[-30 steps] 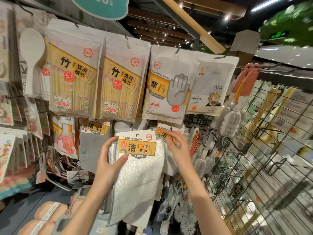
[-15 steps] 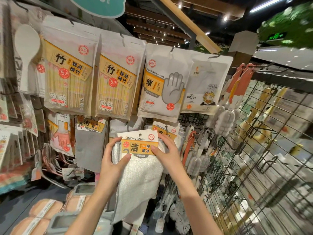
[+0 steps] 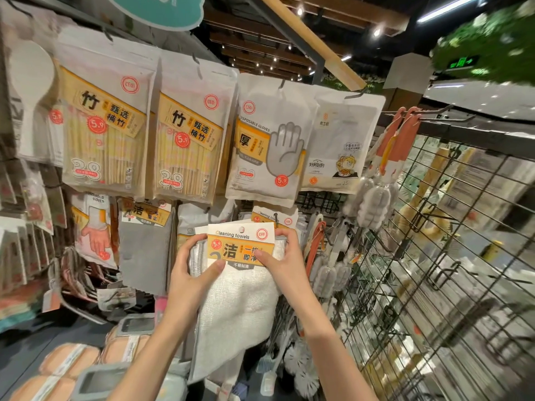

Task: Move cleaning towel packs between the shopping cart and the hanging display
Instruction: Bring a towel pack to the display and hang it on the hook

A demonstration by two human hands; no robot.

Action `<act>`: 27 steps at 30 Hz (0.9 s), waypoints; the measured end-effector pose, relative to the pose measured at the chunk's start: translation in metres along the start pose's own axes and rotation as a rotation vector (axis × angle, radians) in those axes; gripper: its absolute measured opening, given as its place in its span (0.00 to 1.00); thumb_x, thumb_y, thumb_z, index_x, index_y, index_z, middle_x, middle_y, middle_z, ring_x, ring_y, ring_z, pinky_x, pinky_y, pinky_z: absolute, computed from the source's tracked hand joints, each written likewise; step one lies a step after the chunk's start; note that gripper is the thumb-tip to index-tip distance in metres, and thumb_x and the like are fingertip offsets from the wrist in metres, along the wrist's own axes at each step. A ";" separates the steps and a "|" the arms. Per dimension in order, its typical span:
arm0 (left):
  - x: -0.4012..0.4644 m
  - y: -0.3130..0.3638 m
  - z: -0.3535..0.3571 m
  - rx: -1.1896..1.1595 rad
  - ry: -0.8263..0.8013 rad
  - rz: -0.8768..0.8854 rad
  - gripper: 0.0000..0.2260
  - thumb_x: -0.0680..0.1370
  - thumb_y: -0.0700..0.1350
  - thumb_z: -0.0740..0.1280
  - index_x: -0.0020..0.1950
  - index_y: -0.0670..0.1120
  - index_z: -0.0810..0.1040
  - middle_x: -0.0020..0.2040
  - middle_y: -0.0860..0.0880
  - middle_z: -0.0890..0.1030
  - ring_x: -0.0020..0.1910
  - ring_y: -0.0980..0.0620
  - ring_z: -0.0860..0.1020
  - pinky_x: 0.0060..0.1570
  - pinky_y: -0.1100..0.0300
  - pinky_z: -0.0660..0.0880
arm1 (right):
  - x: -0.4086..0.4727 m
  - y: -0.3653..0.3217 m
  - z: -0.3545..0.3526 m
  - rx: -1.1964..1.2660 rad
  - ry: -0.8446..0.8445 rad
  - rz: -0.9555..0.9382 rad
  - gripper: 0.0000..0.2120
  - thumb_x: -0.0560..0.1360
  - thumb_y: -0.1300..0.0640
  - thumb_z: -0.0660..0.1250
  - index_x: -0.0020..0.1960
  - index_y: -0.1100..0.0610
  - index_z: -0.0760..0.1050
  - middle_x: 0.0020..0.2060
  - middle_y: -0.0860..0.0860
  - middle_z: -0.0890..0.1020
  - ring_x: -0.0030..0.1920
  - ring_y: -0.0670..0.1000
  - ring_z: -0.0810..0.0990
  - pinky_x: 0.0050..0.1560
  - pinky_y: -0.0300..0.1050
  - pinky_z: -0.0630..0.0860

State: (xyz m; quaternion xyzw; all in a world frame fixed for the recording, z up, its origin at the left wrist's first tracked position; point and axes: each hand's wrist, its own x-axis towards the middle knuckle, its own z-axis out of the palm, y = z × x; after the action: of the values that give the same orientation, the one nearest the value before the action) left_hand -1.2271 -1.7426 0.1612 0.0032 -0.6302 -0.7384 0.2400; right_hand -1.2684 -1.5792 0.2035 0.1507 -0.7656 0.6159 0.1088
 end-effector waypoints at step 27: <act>0.013 -0.007 -0.016 -0.044 0.091 0.062 0.16 0.77 0.36 0.66 0.56 0.57 0.74 0.60 0.49 0.76 0.54 0.49 0.77 0.49 0.64 0.74 | 0.031 0.040 -0.030 0.189 0.294 0.074 0.22 0.72 0.70 0.68 0.60 0.51 0.71 0.54 0.43 0.74 0.56 0.47 0.75 0.52 0.38 0.76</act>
State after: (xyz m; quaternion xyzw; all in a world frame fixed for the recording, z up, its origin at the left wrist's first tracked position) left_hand -1.2362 -1.7620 0.1555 0.0118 -0.6020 -0.7435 0.2910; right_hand -1.3125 -1.5446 0.1842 0.0405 -0.6850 0.7043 0.1821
